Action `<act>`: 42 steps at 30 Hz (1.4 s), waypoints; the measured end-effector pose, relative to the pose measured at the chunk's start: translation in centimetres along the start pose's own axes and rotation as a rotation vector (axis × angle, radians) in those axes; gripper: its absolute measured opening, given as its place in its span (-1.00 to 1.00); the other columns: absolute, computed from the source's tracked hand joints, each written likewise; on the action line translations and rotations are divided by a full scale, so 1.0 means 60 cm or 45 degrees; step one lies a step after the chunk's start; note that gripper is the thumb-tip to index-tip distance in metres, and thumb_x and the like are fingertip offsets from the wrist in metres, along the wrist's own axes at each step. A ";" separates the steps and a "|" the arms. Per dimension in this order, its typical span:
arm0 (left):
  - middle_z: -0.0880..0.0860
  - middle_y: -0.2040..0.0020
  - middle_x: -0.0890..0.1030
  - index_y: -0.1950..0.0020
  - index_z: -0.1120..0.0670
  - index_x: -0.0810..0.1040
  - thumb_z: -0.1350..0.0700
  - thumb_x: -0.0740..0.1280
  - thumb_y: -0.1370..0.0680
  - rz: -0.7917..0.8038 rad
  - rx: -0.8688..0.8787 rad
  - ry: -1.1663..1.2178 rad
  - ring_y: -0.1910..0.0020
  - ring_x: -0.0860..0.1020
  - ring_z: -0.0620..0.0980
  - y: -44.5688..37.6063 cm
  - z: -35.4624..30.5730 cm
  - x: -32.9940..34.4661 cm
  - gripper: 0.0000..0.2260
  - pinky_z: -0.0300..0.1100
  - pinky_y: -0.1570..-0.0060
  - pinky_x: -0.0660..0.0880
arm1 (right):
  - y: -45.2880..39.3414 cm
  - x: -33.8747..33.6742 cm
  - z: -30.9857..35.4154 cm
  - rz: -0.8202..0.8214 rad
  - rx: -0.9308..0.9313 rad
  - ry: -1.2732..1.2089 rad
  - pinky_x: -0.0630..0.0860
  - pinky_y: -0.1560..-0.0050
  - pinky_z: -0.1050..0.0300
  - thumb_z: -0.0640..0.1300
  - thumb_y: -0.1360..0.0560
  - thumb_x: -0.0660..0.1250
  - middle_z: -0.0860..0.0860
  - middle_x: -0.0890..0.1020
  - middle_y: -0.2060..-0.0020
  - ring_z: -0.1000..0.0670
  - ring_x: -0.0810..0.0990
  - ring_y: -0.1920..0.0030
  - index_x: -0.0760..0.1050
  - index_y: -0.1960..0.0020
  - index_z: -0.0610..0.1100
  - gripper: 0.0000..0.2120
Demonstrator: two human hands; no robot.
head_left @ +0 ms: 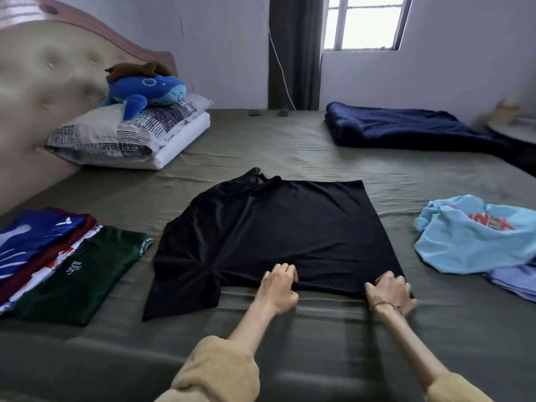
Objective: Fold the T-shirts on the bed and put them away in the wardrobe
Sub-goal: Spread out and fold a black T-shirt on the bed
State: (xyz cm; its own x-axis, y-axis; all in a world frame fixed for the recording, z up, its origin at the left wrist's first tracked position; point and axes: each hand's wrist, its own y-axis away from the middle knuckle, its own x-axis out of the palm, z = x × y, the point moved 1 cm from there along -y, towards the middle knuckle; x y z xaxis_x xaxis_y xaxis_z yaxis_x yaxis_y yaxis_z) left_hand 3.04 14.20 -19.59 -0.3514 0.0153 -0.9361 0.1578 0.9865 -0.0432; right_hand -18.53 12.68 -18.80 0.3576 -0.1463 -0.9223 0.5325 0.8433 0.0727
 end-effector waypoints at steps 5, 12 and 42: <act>0.04 0.01 0.49 0.00 0.12 0.44 0.22 0.22 -0.40 0.125 0.091 0.029 -0.08 0.42 0.03 -0.018 -0.052 0.011 -0.82 -0.09 -0.07 0.43 | -0.018 -0.015 -0.037 -0.021 0.103 -0.025 0.38 -0.17 -0.12 -0.08 -0.44 0.36 -0.23 0.33 -0.26 -0.21 0.28 -0.30 0.35 -0.25 -0.22 -0.55; 0.10 -0.06 0.52 -0.03 0.16 0.45 0.23 0.18 -0.49 0.177 0.057 0.053 -0.09 0.44 0.05 -0.014 -0.078 0.005 -0.85 -0.10 -0.05 0.41 | -0.040 -0.027 -0.050 0.004 -0.031 -0.206 0.45 -0.05 -0.06 -0.39 -0.45 0.22 -0.30 0.42 -0.15 -0.28 0.48 -0.15 0.36 -0.20 -0.30 -0.68; -0.02 -0.05 0.44 -0.10 0.10 0.49 0.23 0.16 -0.54 0.259 -0.010 0.157 -0.10 0.45 -0.04 -0.320 -0.003 -0.037 -0.80 -0.14 -0.14 0.42 | -0.244 0.004 0.160 0.339 -0.156 0.231 0.38 -0.23 0.01 -0.10 -0.52 0.22 -0.06 0.37 -0.26 -0.05 0.31 -0.33 0.31 -0.26 -0.11 -0.67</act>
State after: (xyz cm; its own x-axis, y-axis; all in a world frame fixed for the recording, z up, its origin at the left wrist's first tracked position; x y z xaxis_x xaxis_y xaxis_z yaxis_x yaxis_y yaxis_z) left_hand 0.61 -4.73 -16.59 -0.4234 0.2330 -0.8754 0.2296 0.9624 0.1451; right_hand -18.87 -4.66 -16.46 0.3231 0.1725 -0.9305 0.3386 0.8971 0.2838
